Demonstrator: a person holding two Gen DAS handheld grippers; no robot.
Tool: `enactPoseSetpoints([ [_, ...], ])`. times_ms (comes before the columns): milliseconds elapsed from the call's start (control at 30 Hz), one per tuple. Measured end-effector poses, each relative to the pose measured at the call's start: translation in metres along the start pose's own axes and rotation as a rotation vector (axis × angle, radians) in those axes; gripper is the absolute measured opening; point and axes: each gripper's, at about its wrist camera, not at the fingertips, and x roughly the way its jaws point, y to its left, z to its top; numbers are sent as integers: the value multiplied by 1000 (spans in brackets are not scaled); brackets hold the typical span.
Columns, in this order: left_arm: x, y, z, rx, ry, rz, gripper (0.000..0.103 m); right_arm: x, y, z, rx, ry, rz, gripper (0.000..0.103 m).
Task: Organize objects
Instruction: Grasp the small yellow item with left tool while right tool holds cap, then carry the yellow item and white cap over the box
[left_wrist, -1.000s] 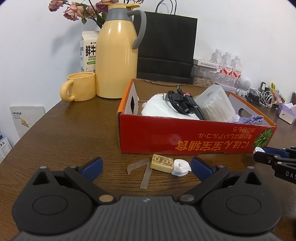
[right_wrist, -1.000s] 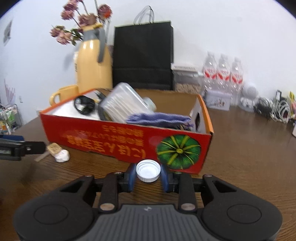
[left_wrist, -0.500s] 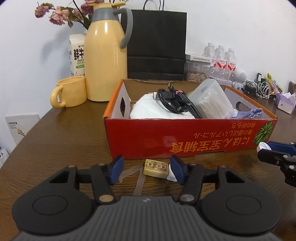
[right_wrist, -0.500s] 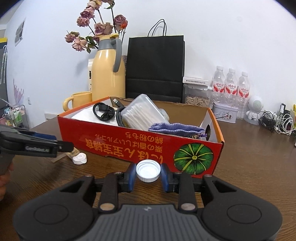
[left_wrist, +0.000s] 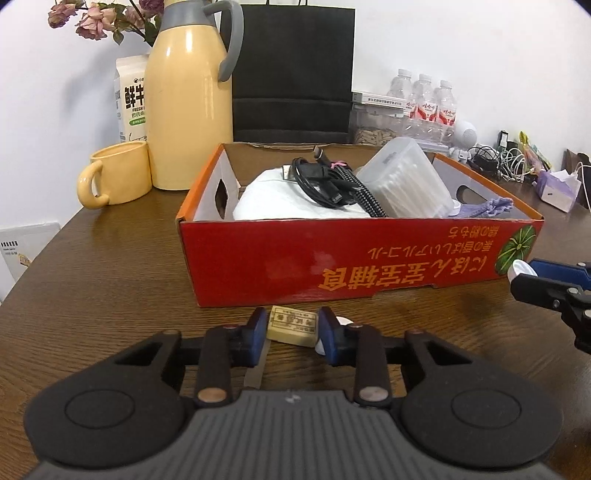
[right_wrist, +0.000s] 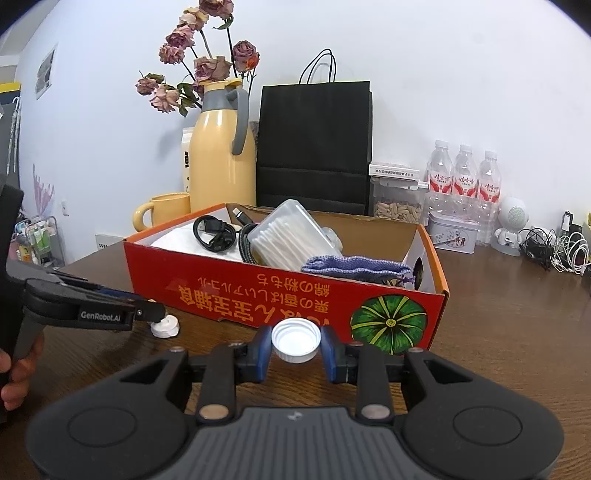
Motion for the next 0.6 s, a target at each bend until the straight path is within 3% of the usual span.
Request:
enactPoseSetpoints([
  [600,-34,-1,-3,-30,-147,30,31,-7,0,2,5,-38,5,27],
])
